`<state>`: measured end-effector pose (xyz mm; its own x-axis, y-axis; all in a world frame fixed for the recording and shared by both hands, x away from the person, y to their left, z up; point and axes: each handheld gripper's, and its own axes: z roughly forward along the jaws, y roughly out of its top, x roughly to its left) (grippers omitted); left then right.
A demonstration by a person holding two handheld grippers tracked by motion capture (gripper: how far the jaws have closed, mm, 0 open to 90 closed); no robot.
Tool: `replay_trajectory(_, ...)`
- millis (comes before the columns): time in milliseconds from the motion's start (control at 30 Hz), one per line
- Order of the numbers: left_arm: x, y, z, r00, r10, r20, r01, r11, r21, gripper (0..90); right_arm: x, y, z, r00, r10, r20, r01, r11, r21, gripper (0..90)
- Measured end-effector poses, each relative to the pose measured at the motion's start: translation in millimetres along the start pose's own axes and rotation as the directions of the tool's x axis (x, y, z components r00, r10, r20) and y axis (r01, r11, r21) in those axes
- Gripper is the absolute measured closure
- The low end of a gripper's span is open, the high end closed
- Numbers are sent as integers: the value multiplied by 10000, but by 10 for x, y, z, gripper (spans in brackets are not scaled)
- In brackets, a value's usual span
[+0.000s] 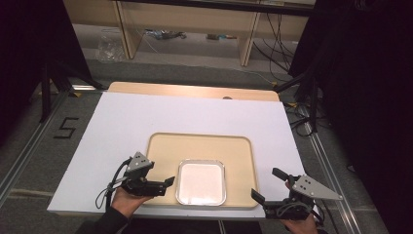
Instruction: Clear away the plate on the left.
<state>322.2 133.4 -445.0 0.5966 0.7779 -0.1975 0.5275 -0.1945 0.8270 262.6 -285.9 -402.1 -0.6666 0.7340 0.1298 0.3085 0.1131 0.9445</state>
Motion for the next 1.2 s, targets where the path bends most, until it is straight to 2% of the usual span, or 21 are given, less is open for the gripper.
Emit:
replay_trajectory(33,-1,3,-21,10000,60,-41,-61,10000,-62,85,4,-1,4,9999,94,-62,-94,10000,5,7)
replay_trajectory(67,3,1,-33,10000,81,38,-80,9997,-236,83,-12,2,-1,9998,-172,65,172,9998,-35,7)
replay_trajectory(100,4,-1,-48,9999,95,41,-94,9993,-362,82,-12,2,0,9999,-161,60,161,9999,-32,7)
replay_trajectory(300,18,-6,-162,9998,150,-96,-157,9963,-840,78,5,-1,4,9999,110,-73,-110,9999,-1,7)
replay_trajectory(333,24,-7,-171,9997,211,-114,-221,9955,-923,78,-12,3,-2,9998,-166,59,166,9999,-37,7)
replay_trajectory(400,24,-10,-204,9998,184,-95,-193,9939,-1088,78,-11,3,-2,9998,-167,53,167,9999,-44,7)
replay_trajectory(433,20,-12,-218,9997,178,-147,-194,9925,-1205,78,5,-1,2,9999,109,-96,-109,9999,-8,7)
replay_trajectory(500,22,-13,-246,9995,280,-137,-295,9913,-1283,78,-10,1,2,9999,-152,26,152,9999,-46,7)
replay_trajectory(567,16,-19,-264,9993,311,-207,-335,9910,-1295,78,-2,2,1,10000,-43,-10,43,10000,-17,6)
replay_trajectory(700,5,-30,-287,9990,420,-156,-438,9889,-1417,78,-9,2,1,9999,-164,36,164,9998,-69,7)
replay_trajectory(733,1,-29,-299,9983,568,-145,-583,9876,-1457,78,-9,2,-1,9998,-171,43,171,9998,-42,7)
replay_trajectory(767,-9,-34,-307,9987,481,-145,-497,9873,-1512,79,-9,2,-1,9999,-166,42,166,9999,-38,7)
replay_trajectory(867,-31,-39,-345,9980,601,-209,-627,9850,-1608,79,-10,2,0,9998,-213,65,213,9998,-57,7)
replay_trajectory(1000,-37,-48,-404,9960,859,-264,-893,9780,-1885,80,-10,3,0,9998,-204,61,204,9998,-62,7)
replay_trajectory(1033,-37,-52,-413,9961,851,-244,-882,9779,-1896,81,-10,3,-1,9997,-216,61,216,9998,-29,7)
replay_trajectory(1067,-30,-57,-421,9960,874,-176,-892,9770,-1937,81,5,-2,5,9999,72,-110,-72,10000,1,7)
replay_trajectory(1167,-34,-76,-456,9960,855,-256,-888,9764,-1966,81,8,-1,5,10000,73,-58,-72,10000,14,7)
replay_trajectory(1200,-40,-81,-471,9961,839,-281,-878,9761,-1986,81,-9,3,-1,9997,-222,92,223,9997,-47,7)
